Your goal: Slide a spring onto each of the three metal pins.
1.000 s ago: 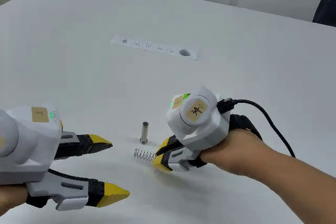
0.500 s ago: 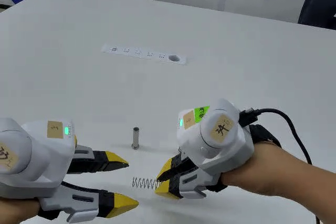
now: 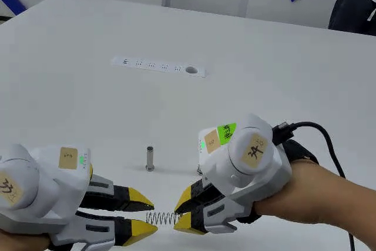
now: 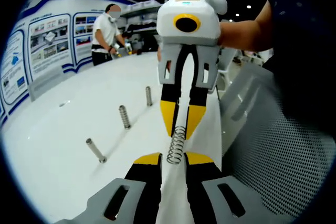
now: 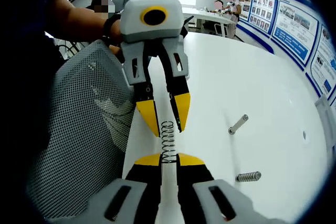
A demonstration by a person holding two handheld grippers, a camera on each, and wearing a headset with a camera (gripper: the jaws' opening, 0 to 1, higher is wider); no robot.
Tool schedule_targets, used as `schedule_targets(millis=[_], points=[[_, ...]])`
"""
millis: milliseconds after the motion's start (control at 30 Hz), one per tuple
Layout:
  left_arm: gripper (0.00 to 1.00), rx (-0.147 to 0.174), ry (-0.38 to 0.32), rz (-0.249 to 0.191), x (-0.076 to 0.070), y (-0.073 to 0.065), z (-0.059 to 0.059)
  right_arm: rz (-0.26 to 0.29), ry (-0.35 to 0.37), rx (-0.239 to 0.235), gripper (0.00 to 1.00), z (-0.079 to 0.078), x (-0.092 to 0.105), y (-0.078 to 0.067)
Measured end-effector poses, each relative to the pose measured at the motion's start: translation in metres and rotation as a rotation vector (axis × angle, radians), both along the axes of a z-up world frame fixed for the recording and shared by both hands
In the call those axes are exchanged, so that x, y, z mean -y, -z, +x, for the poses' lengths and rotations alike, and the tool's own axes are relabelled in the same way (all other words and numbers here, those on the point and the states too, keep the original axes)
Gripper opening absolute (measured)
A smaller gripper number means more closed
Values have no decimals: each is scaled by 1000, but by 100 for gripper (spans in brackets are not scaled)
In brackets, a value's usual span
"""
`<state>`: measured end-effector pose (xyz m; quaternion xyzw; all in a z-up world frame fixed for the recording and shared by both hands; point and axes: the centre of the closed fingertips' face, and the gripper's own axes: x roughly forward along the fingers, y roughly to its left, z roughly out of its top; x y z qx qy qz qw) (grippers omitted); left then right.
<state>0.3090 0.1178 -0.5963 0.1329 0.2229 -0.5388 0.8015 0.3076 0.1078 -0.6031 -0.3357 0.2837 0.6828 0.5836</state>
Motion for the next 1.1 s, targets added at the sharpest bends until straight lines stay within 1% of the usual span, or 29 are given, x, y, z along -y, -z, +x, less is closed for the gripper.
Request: schedule_targets(millis=[100,200,300,467,567,700,933,1100], points=[[14,2,13,2,2,-1,-1,2,-4,4,11,0,0,-2],[13,6,20,9,3,-1,-1,5,-7,10,11,0,1,-5],[12,10,23,17,4,-1,-1,18,-8,18,11,-1,2,-11],[12,13,25,19,5,-2,-1,37,-12,35,11,-1,1,-22],[11,17,24,24,6,-2,0,57,-18,49,11,-1,-3,-31],[11,21,23,23,6,-3,0,78,-30,61,11,-3,-9,-40],[11,27,24,30,7,-2,-1,81,-57,75,11,-6,-20,-45],[11,39,27,27,9,-4,1,81,-73,88,11,-7,-27,-52]])
